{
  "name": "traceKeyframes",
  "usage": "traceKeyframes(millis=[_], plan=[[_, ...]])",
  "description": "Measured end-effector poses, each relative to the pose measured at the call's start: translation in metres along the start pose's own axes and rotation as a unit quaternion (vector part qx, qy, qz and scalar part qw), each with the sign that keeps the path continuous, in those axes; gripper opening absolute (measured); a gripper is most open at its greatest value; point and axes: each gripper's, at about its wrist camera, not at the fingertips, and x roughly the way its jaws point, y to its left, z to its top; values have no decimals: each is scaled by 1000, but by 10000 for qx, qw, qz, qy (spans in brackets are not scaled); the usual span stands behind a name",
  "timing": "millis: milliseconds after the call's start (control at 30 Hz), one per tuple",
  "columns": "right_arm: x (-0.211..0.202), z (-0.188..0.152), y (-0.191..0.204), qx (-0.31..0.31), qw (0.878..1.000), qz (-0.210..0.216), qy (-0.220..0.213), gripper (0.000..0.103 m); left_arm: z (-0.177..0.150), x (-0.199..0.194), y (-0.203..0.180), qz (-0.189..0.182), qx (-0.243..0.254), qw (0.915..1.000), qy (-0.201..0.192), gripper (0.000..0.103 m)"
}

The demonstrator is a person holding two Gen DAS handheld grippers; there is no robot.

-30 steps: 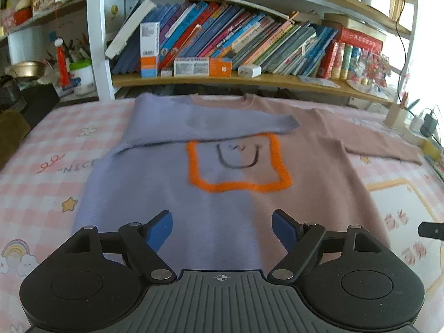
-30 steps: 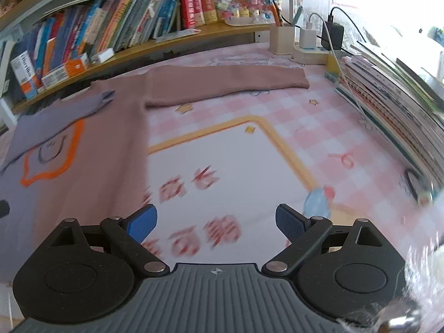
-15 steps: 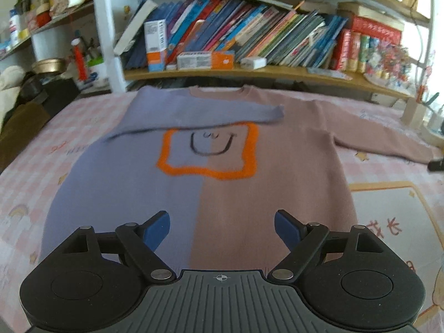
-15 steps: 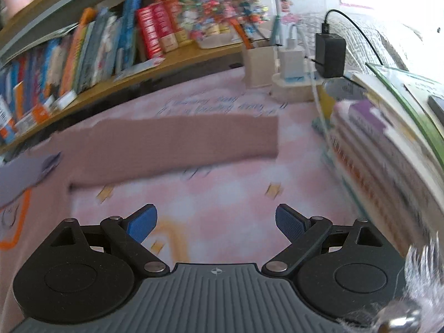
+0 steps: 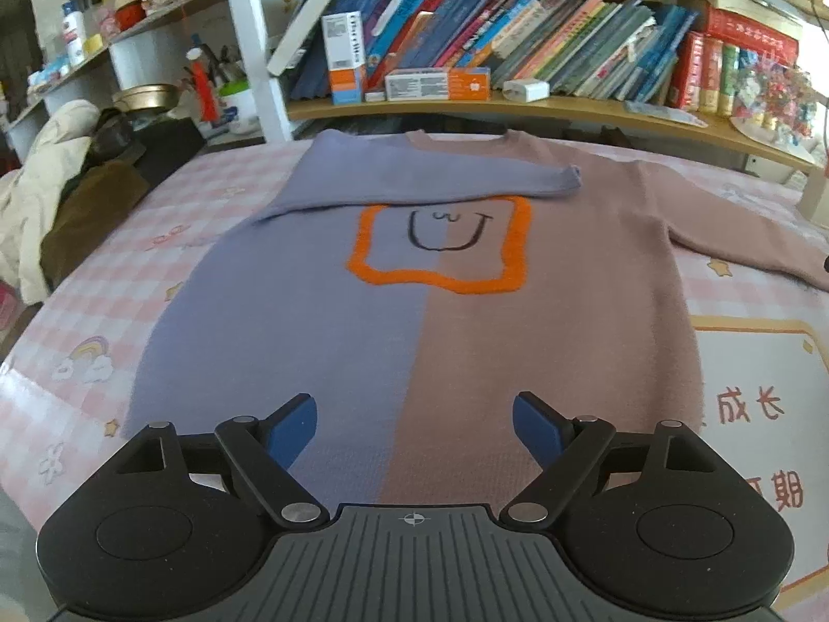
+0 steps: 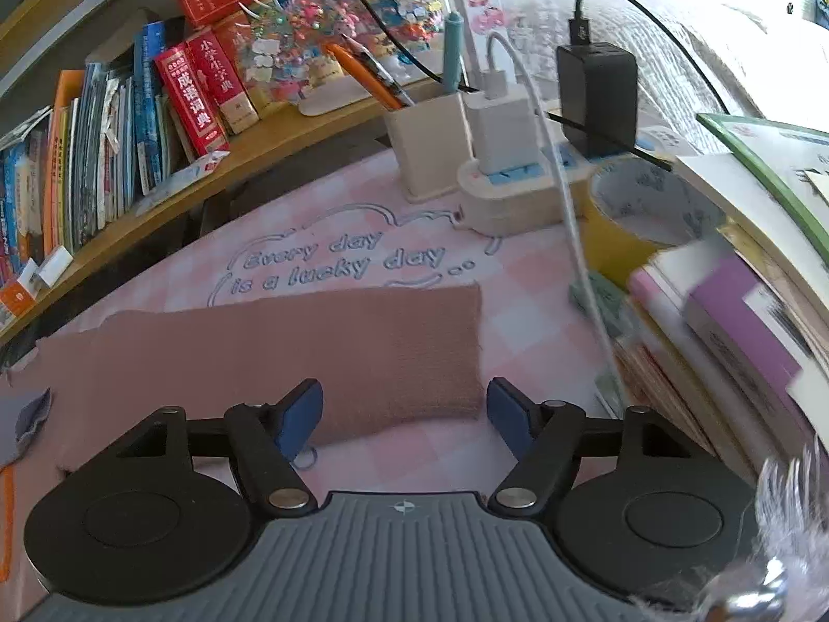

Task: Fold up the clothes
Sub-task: 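Move the right gripper to the pink sleeve cuff, then close the right gripper on the pink sleeve cuff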

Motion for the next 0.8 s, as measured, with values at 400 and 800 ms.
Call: traceKeyframes(millis=[400,800], plan=[[24,1,15,684,9898,1228,244,59,1,-2,3,192,-89,9997,87,86],[29,15,-31,1520,9859,655,232,7,-2,-2,8,107,-149,9998,29,86]])
